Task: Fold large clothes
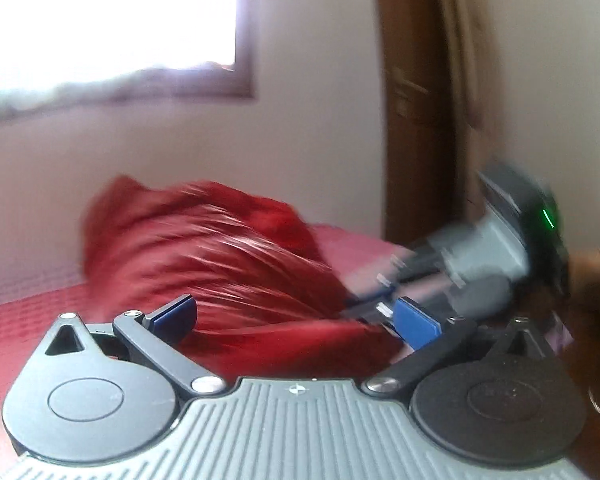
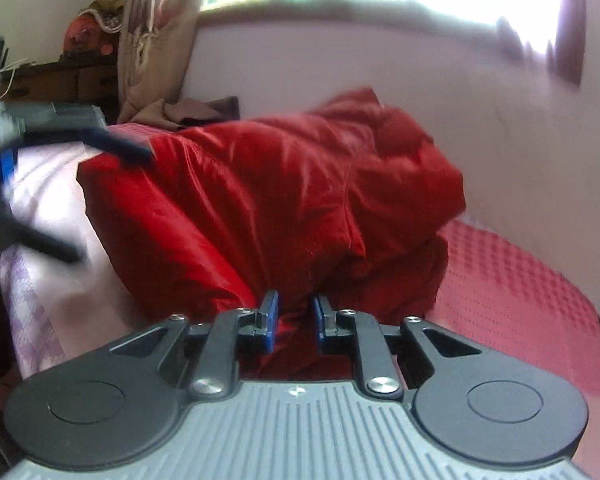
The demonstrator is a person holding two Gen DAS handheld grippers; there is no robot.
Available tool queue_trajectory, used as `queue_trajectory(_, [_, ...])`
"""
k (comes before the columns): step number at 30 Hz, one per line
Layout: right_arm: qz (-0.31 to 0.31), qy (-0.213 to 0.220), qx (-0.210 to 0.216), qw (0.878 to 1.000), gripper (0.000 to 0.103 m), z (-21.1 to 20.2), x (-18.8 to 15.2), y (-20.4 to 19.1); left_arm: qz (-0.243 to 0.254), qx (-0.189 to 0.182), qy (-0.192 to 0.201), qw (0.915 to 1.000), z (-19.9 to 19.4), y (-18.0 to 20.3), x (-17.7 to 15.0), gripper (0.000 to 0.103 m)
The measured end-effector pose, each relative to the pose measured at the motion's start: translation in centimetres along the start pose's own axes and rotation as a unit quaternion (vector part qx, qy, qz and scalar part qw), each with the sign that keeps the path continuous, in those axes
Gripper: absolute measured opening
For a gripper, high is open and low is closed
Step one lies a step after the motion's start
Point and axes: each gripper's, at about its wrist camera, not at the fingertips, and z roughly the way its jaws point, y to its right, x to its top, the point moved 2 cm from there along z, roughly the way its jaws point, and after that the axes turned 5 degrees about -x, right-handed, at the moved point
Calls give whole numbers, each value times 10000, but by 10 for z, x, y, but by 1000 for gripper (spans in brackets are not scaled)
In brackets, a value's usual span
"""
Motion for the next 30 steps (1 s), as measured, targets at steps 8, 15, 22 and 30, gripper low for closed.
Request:
queue_trajectory(8, [42,63,-295,9995,16,21,-18,-15,-1148,711,-587,9891,36,-70,-8,103])
queue_trajectory(15, [-145,-151,-490,9986,15,37,-14,-21,-924,696,-930,9889,62,-73,-19,103])
queue_trajectory(22, [370,-255,-549,9975,17,35,-10,-14,-880,583,-1126,9880,63,-76,-16,103])
queue_trajectory(30, [860,-205,-1143,9895,32,19,2,-20,-939,637,-1273,9853,67,-75,-13,103])
